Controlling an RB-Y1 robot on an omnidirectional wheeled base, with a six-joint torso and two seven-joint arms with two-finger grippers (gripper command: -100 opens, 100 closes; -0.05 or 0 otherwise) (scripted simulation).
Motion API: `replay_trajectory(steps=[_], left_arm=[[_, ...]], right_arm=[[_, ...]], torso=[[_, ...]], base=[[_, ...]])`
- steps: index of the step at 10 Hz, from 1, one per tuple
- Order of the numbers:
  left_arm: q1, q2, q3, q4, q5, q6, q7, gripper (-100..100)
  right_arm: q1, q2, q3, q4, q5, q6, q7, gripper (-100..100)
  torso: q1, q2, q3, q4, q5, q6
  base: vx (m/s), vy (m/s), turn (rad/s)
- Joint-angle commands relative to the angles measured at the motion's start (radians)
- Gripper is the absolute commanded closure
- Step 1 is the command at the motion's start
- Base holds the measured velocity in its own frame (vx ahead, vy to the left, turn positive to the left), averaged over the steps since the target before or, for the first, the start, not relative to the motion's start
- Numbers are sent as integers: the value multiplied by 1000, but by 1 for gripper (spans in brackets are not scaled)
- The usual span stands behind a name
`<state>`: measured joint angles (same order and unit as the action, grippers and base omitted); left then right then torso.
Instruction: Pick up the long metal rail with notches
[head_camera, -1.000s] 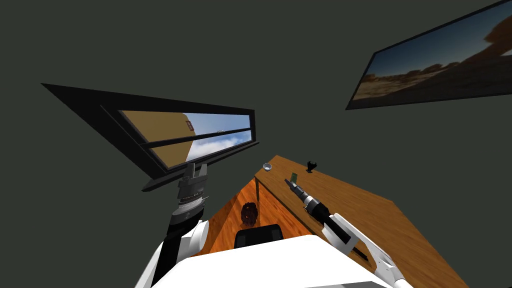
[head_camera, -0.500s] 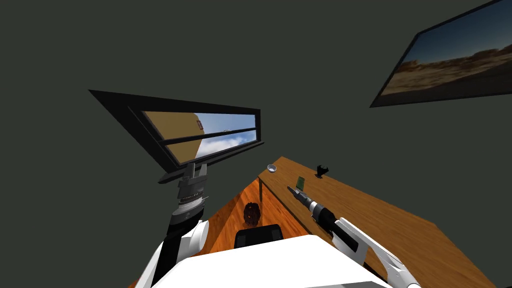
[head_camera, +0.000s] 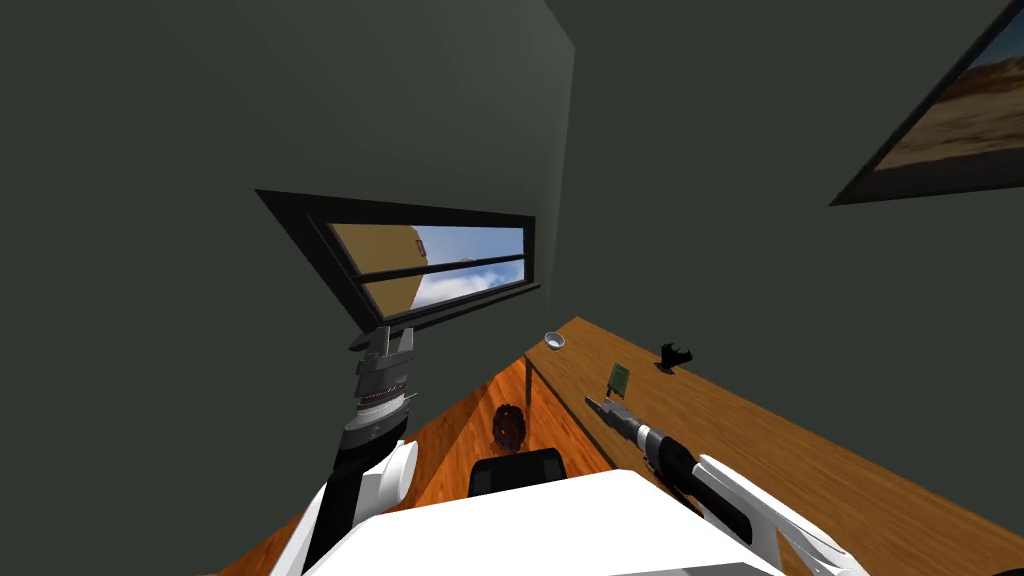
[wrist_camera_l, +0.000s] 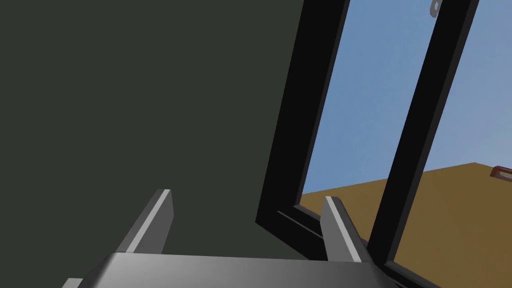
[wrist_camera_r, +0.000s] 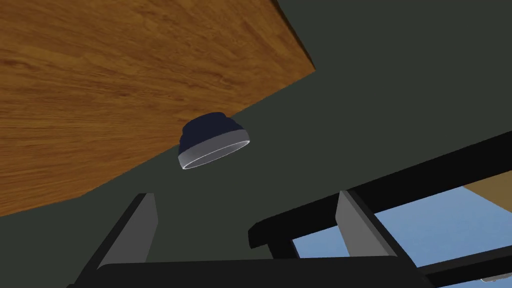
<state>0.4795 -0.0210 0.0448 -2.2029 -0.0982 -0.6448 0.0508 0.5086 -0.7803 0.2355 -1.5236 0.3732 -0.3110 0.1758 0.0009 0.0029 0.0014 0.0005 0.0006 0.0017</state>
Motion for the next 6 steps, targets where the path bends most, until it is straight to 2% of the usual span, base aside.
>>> replay_trajectory(steps=[1, 2, 6], left_arm=[[0, 0, 0, 0, 0, 0, 0, 0], [0, 0, 0, 0, 0, 0, 0, 0], [0, 0, 0, 0, 0, 0, 0, 0]], right_arm=[[2, -39, 27, 50, 35, -15, -5, -100], [2, -39, 27, 54, 35, -15, -5, -100], [32, -140, 117, 185, 156, -52, -26, -100]], torso=[[0, 0, 0, 0, 0, 0], [0, 0, 0, 0, 0, -1], [-2, 2, 1, 0, 0, -1]], base=[[0, -24, 155], [-4, -23, 102], [-26, -47, 244]])
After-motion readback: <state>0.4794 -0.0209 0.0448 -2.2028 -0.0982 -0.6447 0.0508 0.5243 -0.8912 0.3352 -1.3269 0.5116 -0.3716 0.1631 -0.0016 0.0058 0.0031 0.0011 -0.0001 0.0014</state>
